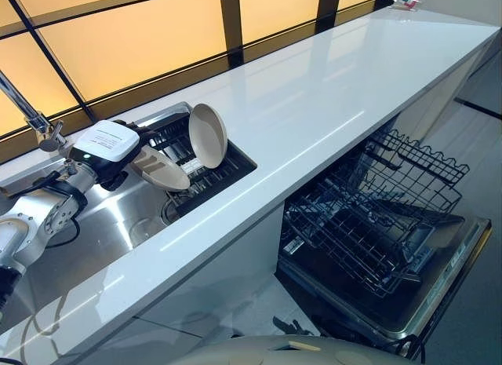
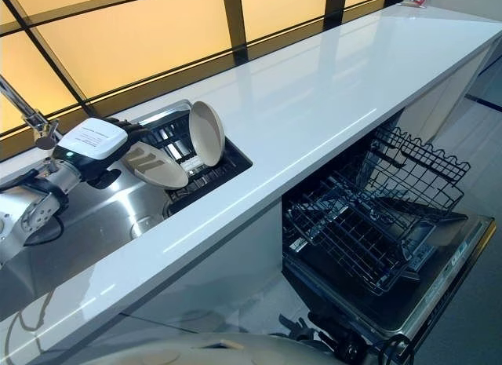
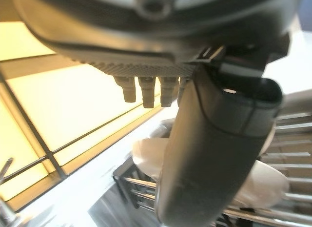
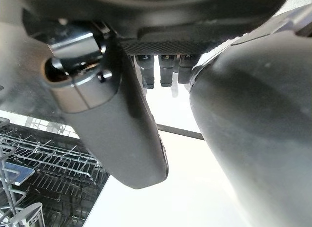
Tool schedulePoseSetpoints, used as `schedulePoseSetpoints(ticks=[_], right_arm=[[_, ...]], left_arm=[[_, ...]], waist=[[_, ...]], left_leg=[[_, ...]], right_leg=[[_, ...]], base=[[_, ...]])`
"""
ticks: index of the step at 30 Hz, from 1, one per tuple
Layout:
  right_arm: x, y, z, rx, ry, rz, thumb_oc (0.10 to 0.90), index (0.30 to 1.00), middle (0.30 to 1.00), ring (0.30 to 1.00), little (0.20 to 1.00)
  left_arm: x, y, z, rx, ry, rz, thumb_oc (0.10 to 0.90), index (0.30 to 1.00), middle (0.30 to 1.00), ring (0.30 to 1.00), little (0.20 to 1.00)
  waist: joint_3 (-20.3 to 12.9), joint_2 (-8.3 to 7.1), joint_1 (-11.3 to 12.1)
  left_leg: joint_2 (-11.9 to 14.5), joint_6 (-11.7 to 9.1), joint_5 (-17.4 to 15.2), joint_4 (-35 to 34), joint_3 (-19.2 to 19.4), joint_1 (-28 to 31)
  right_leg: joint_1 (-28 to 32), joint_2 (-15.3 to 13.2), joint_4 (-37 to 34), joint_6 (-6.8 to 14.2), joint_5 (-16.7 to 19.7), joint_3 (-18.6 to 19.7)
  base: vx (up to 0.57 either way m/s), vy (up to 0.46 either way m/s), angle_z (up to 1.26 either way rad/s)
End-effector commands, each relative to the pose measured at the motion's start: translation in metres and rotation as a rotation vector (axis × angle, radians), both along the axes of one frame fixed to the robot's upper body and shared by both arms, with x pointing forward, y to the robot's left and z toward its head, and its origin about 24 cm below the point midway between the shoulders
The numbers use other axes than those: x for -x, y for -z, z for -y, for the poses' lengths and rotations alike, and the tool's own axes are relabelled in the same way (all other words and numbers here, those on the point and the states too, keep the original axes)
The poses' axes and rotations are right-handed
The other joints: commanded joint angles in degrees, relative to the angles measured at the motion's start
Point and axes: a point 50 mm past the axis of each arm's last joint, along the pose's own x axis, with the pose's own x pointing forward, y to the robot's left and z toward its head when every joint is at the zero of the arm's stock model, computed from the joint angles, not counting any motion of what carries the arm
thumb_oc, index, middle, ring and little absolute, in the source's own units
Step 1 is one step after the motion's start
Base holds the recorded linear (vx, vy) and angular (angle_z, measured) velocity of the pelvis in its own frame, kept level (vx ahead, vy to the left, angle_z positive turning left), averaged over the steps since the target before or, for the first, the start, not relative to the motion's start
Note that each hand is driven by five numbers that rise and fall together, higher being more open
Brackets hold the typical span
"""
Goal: Pick up plates and place into dishwasher.
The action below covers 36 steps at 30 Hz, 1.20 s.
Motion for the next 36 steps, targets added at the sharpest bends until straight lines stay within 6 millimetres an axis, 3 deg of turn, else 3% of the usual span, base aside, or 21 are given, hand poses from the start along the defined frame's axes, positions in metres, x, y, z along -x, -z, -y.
schedulePoseSetpoints(ticks=[1,18,19,21,22,23,28,36], right_arm=[[-0.003,-0.001,0.004,-0.016,-0.021,-0.004,0.800,0.900,0.900,0.900,0.900],[-0.004,-0.002,0.007,-0.010,-0.018,-0.008,0.800,0.900,0.900,0.900,0.900],[-0.005,-0.002,0.007,-0.010,-0.015,-0.007,0.800,0.900,0.900,0.900,0.900],[-0.005,-0.002,0.008,-0.009,-0.014,-0.007,0.800,0.900,0.900,0.900,0.900],[-0.005,-0.002,0.008,-0.009,-0.013,-0.007,0.800,0.900,0.900,0.900,0.900],[-0.005,-0.002,0.008,-0.009,-0.009,-0.006,0.800,0.900,0.900,0.900,0.900],[-0.006,-0.003,0.008,-0.008,-0.006,-0.005,0.800,0.900,0.900,0.900,0.900],[-0.007,-0.002,0.006,-0.024,0.021,0.003,0.800,0.900,0.900,0.900,0.900]], left_arm=[[-0.018,-0.088,-0.015,-0.118,-0.076,0.249,0.800,0.900,0.900,0.900,0.900],[-0.035,-0.078,-0.011,-0.178,-0.198,0.012,0.800,0.900,0.900,0.900,0.900],[-0.036,-0.075,-0.012,-0.173,-0.210,-0.006,0.613,0.740,0.740,0.740,0.713],[-0.038,-0.071,-0.013,-0.171,-0.234,-0.039,0.388,0.547,0.547,0.547,0.488],[-0.038,-0.070,-0.014,-0.170,-0.239,-0.048,0.388,0.547,0.547,0.547,0.488],[-0.039,-0.067,-0.016,-0.171,-0.255,-0.067,0.100,0.300,0.300,0.300,0.200],[-0.042,-0.066,-0.019,-0.170,-0.274,-0.065,0.100,0.300,0.300,0.300,0.200],[-0.044,-0.077,-0.026,-0.153,-0.273,0.090,0.100,0.300,0.300,0.300,0.200]], waist=[[1.14,1.70,-1.25],[1.30,1.65,-2.05],[1.36,1.62,-2.11],[1.42,1.60,-2.27],[1.42,1.60,-2.29],[1.44,1.59,-2.38],[1.55,1.62,-2.59],[1.51,1.52,-2.50]], left_leg=[[-4.48,2.88,-7.34,0.45,1.18,1.62],[-4.58,3.12,-7.46,0.45,1.35,1.63],[-4.56,3.14,-7.47,0.45,1.40,1.61],[-4.57,3.20,-7.50,0.45,1.47,1.61],[-4.56,3.21,-7.50,0.45,1.49,1.60],[-4.55,3.21,-7.52,0.45,1.61,1.59],[-4.54,3.24,-7.53,0.45,1.87,1.64],[-4.62,3.22,-7.43,0.45,1.87,1.50]], right_leg=[[-0.18,3.02,2.02,3.24,-2.71,0.84],[-0.52,3.28,2.17,3.48,-2.47,1.93],[-0.57,3.30,2.17,3.51,-2.44,2.01],[-0.66,3.38,2.20,3.52,-2.43,2.20],[-0.68,3.39,2.21,3.53,-2.43,2.24],[-0.75,3.44,2.17,3.55,-2.37,2.37],[-0.68,3.48,2.02,3.60,-2.29,2.63],[-0.75,3.50,1.95,3.56,-2.19,2.76]], base=[[0.00,0.007,-0.04],[0.00,0.001,-0.01],[0.00,0.000,0.00],[0.00,0.000,0.00],[0.01,0.005,-0.06],[0.01,0.006,-0.09],[0.00,0.003,-0.03],[0.00,0.001,-0.04]])
